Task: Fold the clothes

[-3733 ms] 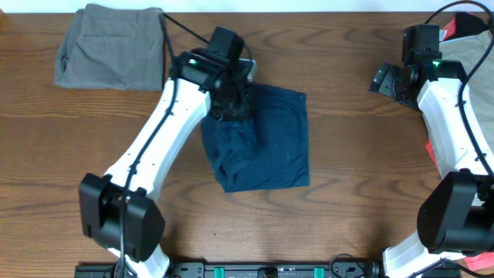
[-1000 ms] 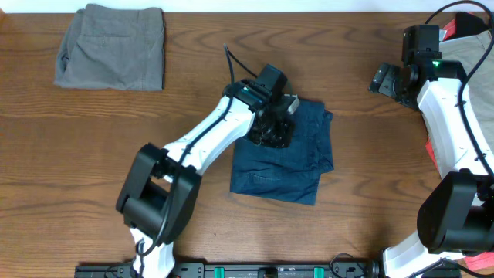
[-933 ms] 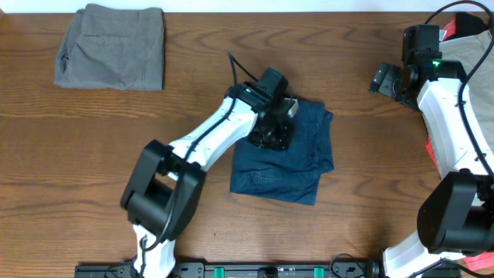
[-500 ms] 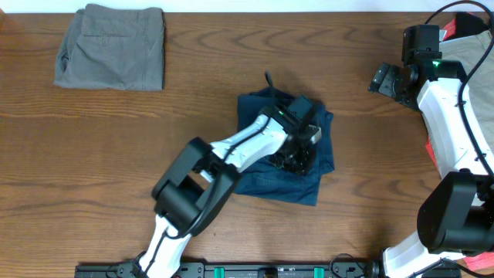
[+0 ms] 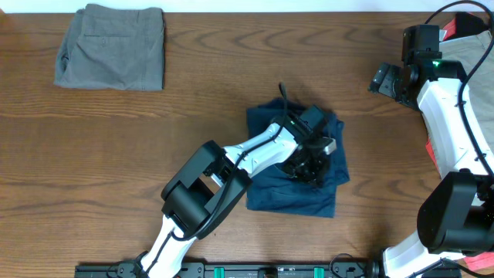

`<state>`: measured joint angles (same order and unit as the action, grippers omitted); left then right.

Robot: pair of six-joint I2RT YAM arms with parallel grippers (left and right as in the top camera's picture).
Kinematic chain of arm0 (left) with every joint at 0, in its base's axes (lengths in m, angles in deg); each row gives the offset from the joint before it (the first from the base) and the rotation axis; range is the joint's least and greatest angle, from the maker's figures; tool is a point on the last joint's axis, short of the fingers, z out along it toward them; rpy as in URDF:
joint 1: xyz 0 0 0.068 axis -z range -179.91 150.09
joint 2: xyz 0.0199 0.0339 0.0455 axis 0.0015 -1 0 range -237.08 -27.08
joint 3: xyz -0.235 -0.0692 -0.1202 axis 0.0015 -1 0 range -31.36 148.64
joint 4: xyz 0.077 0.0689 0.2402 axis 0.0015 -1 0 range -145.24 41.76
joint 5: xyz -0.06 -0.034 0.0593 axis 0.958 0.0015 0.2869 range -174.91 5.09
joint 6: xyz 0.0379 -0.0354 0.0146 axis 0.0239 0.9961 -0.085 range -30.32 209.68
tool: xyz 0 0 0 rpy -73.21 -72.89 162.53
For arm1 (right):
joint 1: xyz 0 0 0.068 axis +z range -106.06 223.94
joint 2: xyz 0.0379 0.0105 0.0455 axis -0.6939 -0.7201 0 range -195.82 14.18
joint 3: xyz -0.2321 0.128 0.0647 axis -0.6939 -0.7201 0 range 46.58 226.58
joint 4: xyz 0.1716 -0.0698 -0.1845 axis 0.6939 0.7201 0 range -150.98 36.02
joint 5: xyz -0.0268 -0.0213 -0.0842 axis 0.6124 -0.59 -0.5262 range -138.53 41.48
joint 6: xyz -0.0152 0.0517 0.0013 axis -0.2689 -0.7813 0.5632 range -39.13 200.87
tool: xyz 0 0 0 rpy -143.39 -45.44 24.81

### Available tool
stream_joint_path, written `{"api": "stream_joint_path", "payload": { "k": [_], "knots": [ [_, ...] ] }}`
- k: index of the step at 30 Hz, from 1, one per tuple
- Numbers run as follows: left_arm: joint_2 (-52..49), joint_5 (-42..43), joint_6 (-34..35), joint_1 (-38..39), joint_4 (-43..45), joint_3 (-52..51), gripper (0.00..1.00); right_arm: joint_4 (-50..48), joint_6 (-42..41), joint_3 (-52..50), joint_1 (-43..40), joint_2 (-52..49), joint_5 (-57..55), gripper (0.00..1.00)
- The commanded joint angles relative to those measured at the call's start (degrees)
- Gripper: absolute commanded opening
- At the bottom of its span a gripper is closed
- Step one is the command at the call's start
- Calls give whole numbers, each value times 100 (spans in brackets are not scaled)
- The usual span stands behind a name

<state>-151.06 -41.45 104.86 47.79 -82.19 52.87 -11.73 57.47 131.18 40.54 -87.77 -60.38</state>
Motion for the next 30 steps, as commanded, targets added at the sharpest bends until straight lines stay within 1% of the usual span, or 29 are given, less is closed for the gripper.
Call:
{"api": "stream_joint_path", "payload": {
  "k": [1,5,7,9,14,19,24,28,30],
  "knots": [
    [431,758,20,0,166,-9,6,2,76,9,42,127,-76,99],
    [927,575,22,-111,420,-9,6,2,76,9,46,127,-76,99],
    [1137,87,81,-258,457,-9,6,4,76,9,46,127,-76,99],
    [1298,-621,304,-470,435,-11,6,4,76,9,46,127,-76,99],
    [1298,-1071,343,-918,708,-11,6,2,76,9,46,127,-76,99],
    [1095,-1646,343,-1001,1165,-11,6,2,76,9,46,127,-76,99],
    [826,-1740,411,-997,1733,-11,6,4,76,9,46,127,-76,99],
    [588,-1740,774,-990,1956,-11,6,2,76,9,46,127,-76,99],
    [442,-1738,809,-990,2079,-11,6,2,76,9,46,127,-76,99]
  ]
}}
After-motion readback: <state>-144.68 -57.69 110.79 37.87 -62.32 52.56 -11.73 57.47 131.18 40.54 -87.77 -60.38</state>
